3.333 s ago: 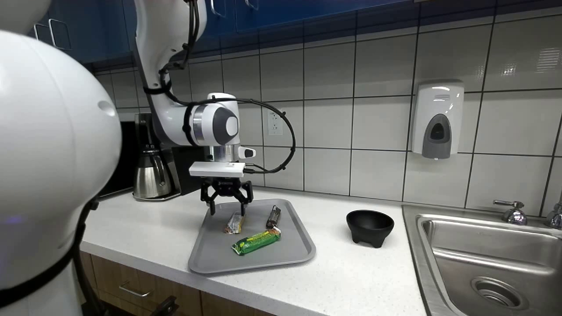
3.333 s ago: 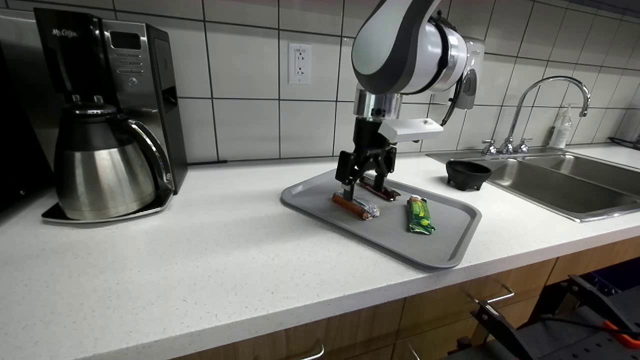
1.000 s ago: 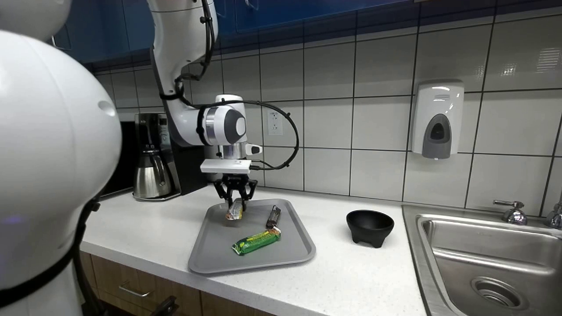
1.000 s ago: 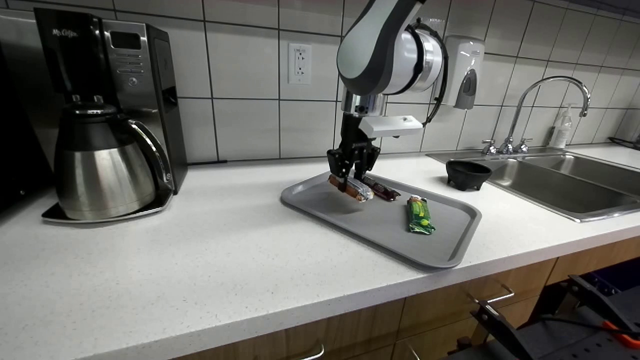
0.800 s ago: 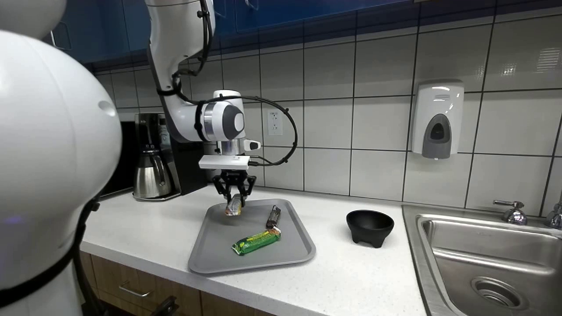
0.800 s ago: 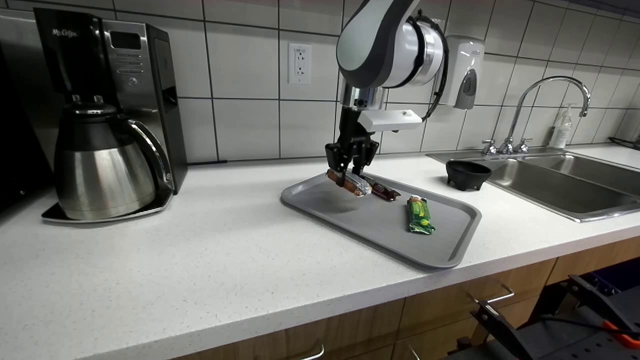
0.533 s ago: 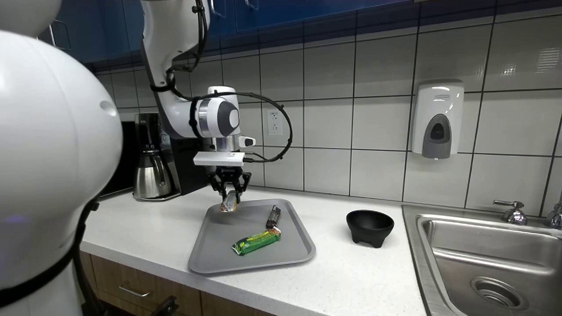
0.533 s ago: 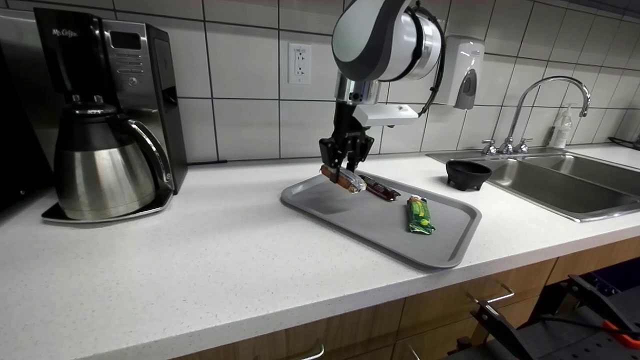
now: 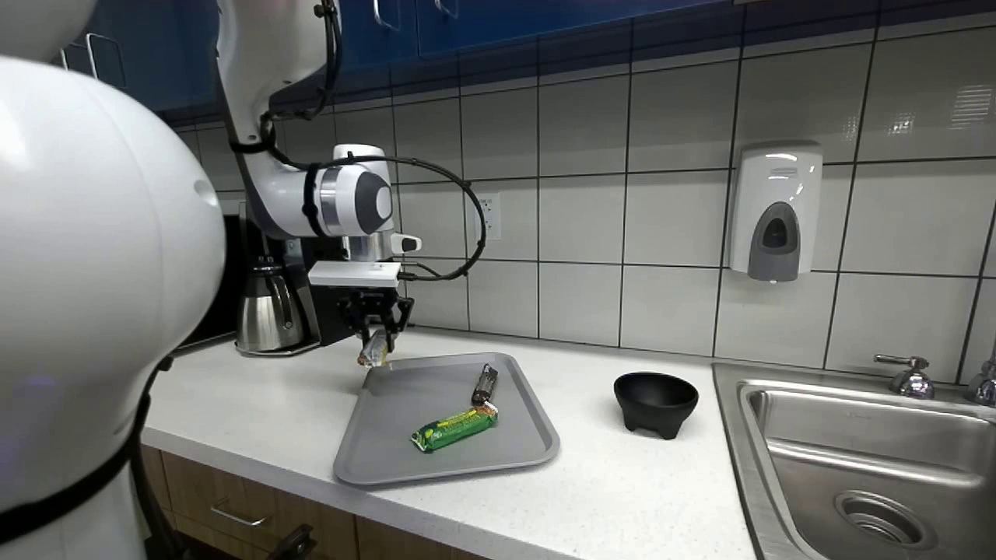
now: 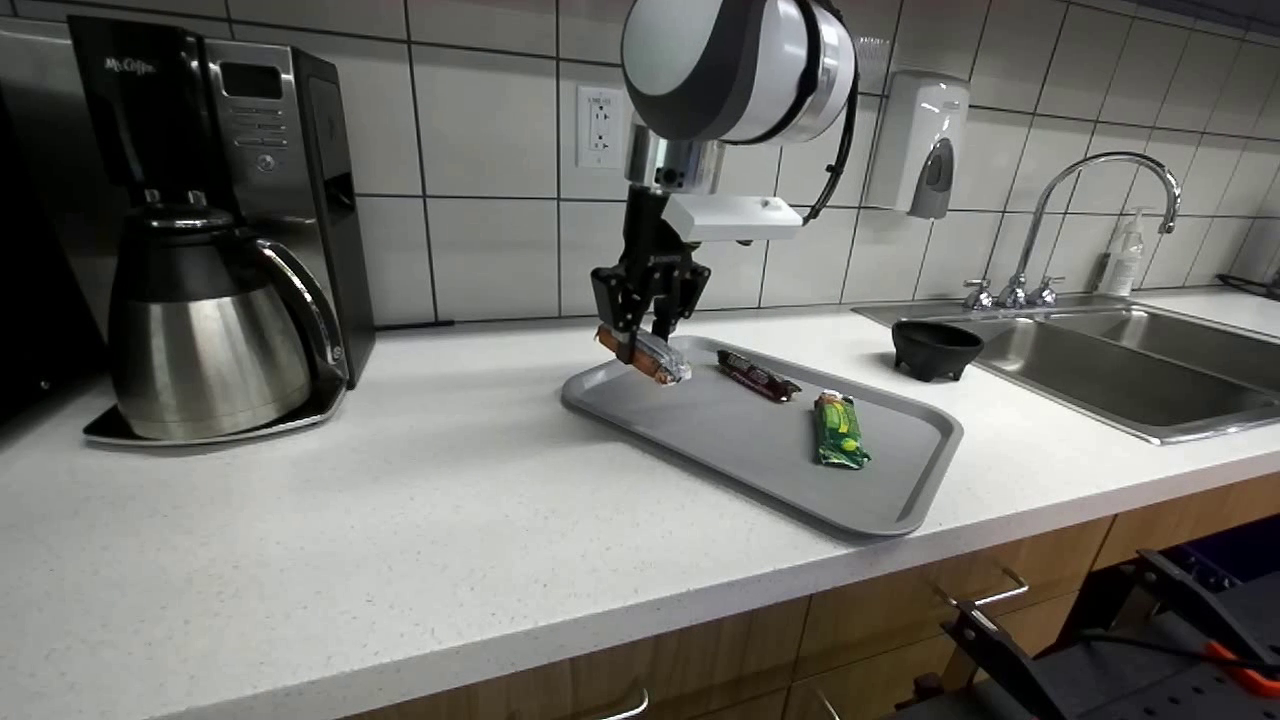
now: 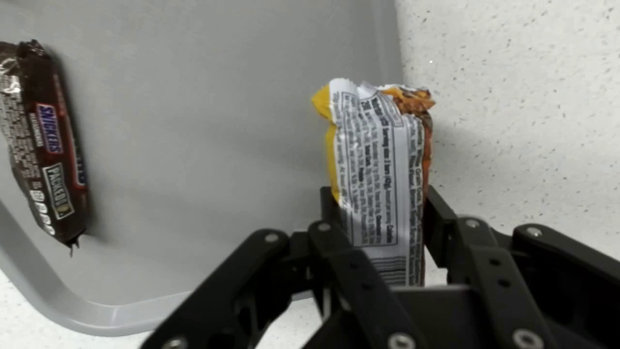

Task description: Remove the items from the grey tray and put them on the counter

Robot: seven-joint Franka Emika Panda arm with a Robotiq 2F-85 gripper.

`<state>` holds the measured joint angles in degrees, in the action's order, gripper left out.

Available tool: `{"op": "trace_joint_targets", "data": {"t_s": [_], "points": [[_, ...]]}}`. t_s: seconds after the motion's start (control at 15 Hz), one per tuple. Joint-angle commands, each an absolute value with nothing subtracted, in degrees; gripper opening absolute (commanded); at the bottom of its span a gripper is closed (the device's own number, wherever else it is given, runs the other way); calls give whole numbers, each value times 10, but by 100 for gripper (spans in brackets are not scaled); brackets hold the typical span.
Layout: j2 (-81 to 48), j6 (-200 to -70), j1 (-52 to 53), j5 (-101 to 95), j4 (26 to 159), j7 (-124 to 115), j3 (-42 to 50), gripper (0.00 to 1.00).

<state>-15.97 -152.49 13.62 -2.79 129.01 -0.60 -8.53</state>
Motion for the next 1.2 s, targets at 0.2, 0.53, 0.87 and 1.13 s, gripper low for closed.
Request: {"op": "trace_joint_targets", "data": {"t_s": [0.2, 0.53, 0.87, 1.13], "points": [[-140, -1506, 170, -49, 1296, -53, -97, 18], [-145, -1499, 199, -66, 1293, -82, -105, 18], [-156, -1484, 219, -68, 1284, -104, -112, 18], [-164, -1472, 231, -71, 1279, -120, -115, 18]]}}
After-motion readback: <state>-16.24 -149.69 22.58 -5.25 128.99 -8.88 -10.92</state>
